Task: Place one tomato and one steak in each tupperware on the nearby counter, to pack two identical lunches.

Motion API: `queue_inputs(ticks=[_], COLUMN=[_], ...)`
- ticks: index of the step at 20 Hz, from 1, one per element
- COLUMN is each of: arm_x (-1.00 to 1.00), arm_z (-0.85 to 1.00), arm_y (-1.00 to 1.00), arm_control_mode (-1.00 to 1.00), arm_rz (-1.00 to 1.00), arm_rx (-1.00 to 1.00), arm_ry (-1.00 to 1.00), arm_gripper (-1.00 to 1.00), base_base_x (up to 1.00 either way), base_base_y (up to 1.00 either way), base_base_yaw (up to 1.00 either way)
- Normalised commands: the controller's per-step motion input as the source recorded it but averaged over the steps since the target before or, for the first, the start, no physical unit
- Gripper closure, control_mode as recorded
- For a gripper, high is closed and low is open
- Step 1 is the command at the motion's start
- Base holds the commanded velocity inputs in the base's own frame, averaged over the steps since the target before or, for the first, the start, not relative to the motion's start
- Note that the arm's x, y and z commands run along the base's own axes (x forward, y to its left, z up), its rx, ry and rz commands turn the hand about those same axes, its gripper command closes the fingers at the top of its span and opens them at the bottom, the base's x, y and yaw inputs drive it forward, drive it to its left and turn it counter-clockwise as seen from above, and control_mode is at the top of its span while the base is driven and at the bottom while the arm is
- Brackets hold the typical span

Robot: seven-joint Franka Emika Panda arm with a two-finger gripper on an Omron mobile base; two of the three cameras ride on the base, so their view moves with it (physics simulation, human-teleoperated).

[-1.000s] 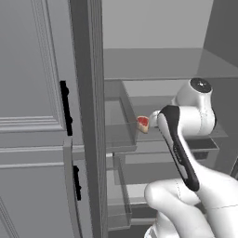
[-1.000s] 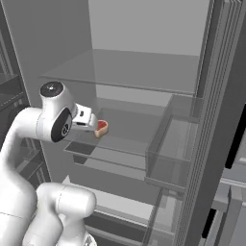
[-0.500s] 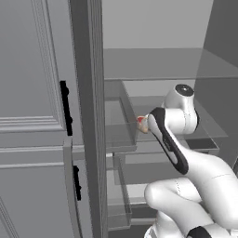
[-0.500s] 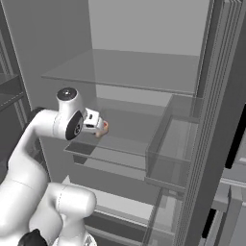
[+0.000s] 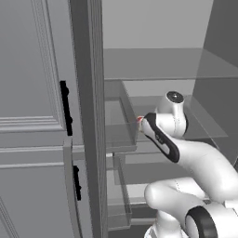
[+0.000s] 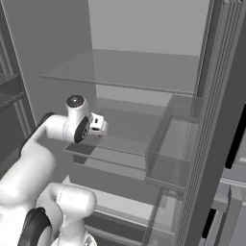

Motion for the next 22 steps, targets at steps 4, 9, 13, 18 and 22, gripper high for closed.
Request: queue_inputs(ticks=[4, 9, 13, 18, 22], arm_x=[0.43, 0.46, 0.46, 0.32, 0.2], arm_z=[-0.3, -0.19, -0.15, -0.22, -0.23], arm_y=[0.0, 0.0, 0.0, 0.0, -0.02], arm_control_mode=[-1.0, -1.0, -1.0, -1.0, -1.0], arm_rz=[0.0, 0.0, 0.0, 0.0, 0.0], arm_rx=[0.0, 0.0, 0.0, 0.0, 0.0], arm_ry=[0.0, 0.0, 0.0, 0.03, 0.01], arm_gripper=[-1.0, -1.0, -1.0, -1.0, -1.0], base_base_x=[0.0, 0.0, 0.0, 0.0, 0.0], base_base_y=[0.0, 0.0, 0.0, 0.0, 0.0], base_base_yaw=[0.0, 0.0, 0.0, 0.0, 0.0])
